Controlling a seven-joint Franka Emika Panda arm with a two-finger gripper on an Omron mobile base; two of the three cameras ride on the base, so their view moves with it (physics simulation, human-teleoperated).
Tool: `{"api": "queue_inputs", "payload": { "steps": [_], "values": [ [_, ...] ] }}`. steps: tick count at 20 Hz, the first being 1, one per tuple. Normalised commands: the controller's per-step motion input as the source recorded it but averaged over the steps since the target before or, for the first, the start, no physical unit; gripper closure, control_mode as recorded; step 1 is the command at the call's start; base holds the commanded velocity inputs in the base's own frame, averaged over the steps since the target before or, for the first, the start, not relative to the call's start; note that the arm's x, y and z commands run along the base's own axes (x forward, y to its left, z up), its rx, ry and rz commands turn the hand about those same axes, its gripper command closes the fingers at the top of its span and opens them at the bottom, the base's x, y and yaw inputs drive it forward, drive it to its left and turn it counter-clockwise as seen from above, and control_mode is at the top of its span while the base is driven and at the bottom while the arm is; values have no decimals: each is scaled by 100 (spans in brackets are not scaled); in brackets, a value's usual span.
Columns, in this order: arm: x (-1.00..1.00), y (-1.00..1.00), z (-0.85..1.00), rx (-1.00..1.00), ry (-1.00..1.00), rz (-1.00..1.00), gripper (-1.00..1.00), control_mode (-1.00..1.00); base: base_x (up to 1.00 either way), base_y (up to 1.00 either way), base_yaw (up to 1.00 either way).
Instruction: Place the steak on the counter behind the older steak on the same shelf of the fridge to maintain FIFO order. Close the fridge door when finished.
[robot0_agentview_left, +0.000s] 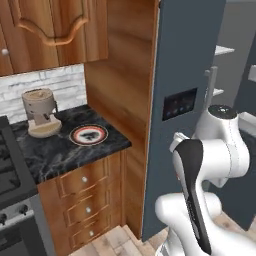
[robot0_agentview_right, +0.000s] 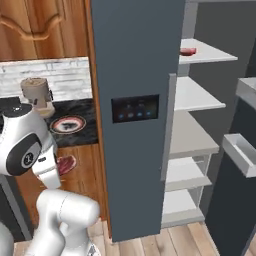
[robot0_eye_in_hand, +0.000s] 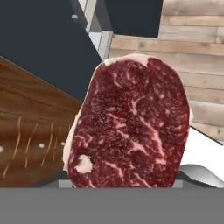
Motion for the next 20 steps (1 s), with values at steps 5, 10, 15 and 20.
{"api": "queue_inputs", "payload": {
  "steps": [5,10,15,20],
  "values": [
    [0,0,0,0,0,0,100,100,36,-98,-5],
    [0,0,0,0,0,0,100,100,55,-81,2],
    [0,0,0,0,0,0,100,100,65,-34,11],
    [0,0,0,0,0,0,100,100,47,-38,19]
  ]
}}
